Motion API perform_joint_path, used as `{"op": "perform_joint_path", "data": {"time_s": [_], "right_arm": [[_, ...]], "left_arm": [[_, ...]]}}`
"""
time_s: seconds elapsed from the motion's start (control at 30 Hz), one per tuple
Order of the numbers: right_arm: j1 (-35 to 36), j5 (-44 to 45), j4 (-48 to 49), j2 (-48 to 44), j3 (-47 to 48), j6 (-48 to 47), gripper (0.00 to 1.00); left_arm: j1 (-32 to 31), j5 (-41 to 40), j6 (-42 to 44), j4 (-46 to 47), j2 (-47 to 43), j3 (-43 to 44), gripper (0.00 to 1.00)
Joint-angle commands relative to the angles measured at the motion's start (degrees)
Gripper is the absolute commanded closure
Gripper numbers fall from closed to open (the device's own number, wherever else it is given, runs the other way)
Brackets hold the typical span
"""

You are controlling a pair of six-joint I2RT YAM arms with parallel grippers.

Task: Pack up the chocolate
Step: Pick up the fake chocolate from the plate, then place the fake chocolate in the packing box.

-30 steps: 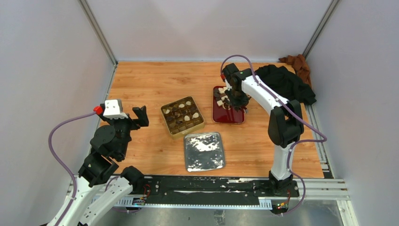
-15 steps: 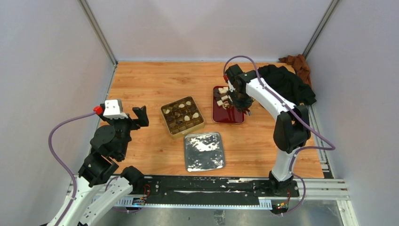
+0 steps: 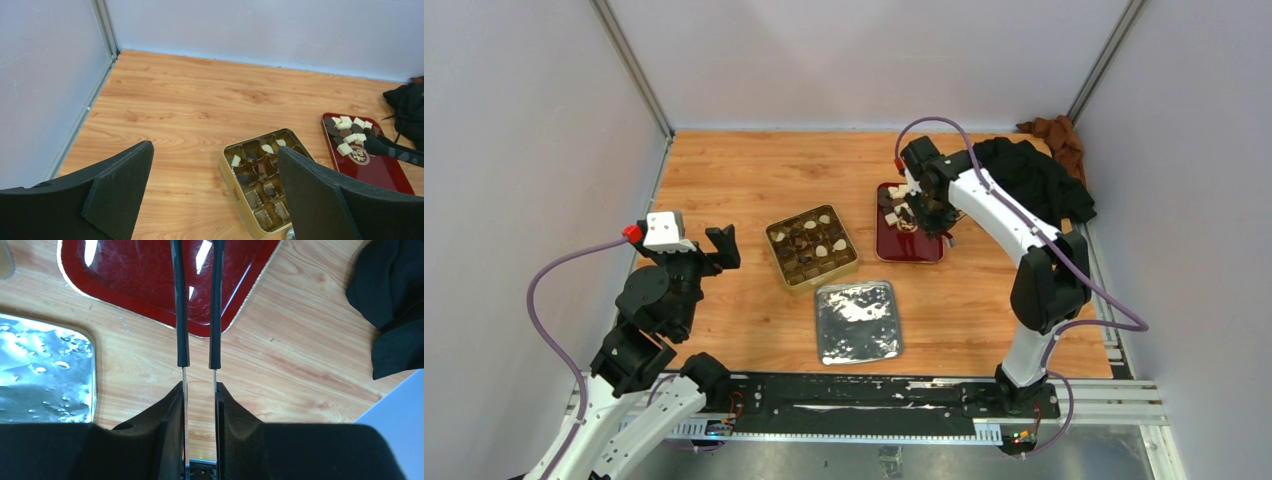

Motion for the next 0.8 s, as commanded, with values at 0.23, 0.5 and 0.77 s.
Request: {"op": "perform_joint_path", "data": {"time_s": [0.23, 0.5, 0.77], "right_arm": [[6.92, -1.33, -2.19, -3.64, 3.93, 0.01, 0.90], [12.48, -1.60, -2.93, -4.15, 7.02, 0.45, 0.89], [18.66, -1.95, -2.94, -1.86, 10.72, 0.89, 0.89]], "left_arm": [[0.30, -0.38, -0.04, 1.21, -0.48, -0.70, 0.00], [0.31, -0.27, -0.04, 1.18, -0.59, -0.70, 0.00], [0.35, -0.32, -0.12, 1.17, -0.65, -0.69, 0.00]]}}
